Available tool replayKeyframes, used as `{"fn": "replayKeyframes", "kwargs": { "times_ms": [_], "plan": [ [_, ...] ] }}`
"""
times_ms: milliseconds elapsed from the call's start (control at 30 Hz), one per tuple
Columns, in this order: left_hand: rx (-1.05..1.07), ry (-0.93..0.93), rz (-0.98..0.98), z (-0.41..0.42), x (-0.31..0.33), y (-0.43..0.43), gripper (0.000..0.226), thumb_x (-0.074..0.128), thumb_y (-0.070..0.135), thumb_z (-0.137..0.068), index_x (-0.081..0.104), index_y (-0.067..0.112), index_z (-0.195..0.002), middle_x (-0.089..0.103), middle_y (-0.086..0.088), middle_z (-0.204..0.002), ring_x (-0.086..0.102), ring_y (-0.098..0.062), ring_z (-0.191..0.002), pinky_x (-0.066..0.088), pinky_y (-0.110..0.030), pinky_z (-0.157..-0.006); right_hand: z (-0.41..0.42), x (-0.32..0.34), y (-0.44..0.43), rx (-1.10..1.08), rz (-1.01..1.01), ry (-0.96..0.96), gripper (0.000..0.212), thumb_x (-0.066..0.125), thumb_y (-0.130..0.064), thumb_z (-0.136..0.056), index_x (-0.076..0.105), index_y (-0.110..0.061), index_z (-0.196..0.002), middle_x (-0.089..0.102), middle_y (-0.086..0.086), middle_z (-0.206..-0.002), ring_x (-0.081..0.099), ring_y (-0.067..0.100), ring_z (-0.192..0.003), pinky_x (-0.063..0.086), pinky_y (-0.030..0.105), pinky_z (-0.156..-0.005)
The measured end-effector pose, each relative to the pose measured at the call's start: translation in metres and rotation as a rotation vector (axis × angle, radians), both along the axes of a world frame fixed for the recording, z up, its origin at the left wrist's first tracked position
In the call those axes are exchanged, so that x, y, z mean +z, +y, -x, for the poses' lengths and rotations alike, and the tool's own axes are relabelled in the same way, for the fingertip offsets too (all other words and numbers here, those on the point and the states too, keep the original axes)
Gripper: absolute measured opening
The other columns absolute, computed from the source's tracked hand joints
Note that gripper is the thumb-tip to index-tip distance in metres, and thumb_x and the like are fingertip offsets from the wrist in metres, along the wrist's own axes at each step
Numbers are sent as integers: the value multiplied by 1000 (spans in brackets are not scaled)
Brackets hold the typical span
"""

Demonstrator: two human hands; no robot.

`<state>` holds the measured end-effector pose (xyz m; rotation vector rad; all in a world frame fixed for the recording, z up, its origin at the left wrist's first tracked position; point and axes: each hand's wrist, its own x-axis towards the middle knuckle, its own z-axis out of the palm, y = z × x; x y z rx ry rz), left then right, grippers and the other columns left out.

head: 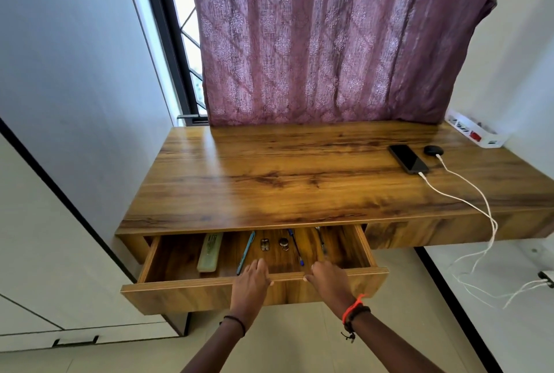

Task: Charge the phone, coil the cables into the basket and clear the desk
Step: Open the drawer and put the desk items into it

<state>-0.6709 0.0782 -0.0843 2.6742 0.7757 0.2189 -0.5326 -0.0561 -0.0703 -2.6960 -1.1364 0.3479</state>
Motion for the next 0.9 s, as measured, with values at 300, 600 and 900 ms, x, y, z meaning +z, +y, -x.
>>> {"fn": "replayKeyframes", "kwargs": {
  "times_ms": [300, 600, 900],
  "plan": [
    [42, 26, -27, -20, -4, 31, 33, 37, 38, -98, 43, 17, -122, 49, -1, -108, 48, -9, -89, 46, -18, -80, -24, -1, 22, -80, -69, 72, 24, 49, -30, -96, 65, -12, -98, 66, 3, -90, 62, 13, -84, 44, 19, -65],
    [-33, 63, -75, -33, -25, 45, 44, 25, 27, -102, 28, 13, -143, 32, -7, -144, 27, -23, -137, 22, -33, -117, -47, -8, 38, -53, -115, 90, 18, 49, -13, -94, 66, -10, -95, 68, 4, -93, 64, 12, -85, 53, 20, -70],
    [-113, 67, 38, -49, -36, 59, 52, 32, 25, -100, 20, 6, -147, 20, -12, -153, 21, -21, -143, 18, -32, -119, -71, -9, 51, 21, -80, 94, 38, 46, -11, -94, 50, -9, -131, 61, 8, -122, 60, 20, -107, 50, 26, -87]
  ]
}}
